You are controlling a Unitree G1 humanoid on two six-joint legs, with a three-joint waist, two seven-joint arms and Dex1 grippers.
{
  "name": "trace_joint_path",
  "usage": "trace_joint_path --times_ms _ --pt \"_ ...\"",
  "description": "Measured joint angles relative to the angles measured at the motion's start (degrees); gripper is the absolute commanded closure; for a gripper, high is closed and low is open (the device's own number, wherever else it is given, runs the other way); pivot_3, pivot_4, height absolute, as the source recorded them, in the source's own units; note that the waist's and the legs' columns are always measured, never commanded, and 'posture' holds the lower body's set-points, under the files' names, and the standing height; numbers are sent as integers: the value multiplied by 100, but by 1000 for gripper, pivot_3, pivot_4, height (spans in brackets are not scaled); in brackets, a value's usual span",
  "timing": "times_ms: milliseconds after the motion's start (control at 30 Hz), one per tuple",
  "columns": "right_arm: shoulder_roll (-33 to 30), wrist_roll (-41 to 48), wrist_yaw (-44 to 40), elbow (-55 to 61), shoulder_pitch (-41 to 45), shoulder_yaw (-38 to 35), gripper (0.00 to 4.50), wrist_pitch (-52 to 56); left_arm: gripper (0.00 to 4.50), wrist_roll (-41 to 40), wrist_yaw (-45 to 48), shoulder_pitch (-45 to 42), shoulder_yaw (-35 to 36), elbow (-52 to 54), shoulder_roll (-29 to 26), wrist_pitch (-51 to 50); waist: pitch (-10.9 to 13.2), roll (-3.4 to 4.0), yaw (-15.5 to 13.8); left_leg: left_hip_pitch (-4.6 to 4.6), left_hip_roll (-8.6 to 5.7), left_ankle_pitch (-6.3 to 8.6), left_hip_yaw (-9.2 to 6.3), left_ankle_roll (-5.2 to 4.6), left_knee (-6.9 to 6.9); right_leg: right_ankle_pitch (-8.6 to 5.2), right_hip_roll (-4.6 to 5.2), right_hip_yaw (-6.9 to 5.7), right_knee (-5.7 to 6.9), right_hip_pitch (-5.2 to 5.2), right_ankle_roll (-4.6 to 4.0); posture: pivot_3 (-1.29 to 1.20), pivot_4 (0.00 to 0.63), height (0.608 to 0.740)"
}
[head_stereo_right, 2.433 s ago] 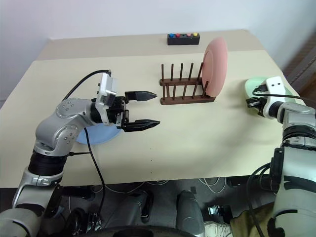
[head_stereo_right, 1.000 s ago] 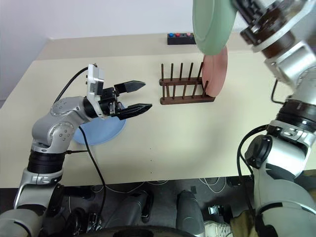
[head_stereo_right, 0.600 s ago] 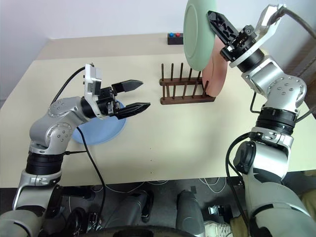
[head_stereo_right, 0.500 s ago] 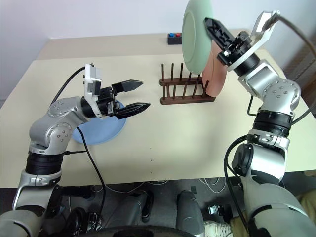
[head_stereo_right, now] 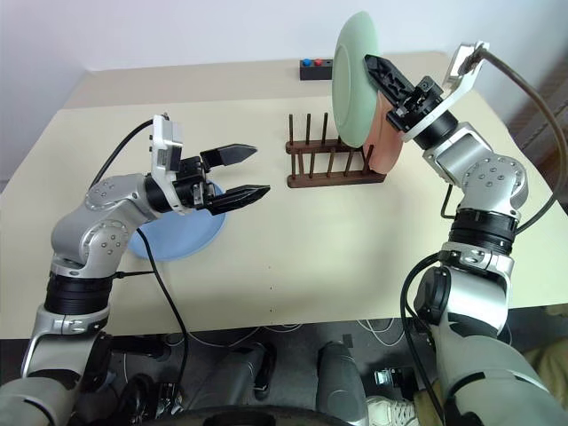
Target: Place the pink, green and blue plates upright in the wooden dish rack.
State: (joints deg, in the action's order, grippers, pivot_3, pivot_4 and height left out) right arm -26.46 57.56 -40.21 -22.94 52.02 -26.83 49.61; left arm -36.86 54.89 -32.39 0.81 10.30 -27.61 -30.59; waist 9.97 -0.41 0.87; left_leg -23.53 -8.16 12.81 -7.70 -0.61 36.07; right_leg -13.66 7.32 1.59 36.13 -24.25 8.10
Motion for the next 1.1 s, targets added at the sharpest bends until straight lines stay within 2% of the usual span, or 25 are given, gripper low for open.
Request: trace_joint_path --times_ms 1100 --pt "64 -52 68 -160 127 -43 4473 63 0 -1 -15 0 0 3 1 -6 0 0 2 0 0 0 0 0 -1 0 0 0 0 -1 0 0 150 740"
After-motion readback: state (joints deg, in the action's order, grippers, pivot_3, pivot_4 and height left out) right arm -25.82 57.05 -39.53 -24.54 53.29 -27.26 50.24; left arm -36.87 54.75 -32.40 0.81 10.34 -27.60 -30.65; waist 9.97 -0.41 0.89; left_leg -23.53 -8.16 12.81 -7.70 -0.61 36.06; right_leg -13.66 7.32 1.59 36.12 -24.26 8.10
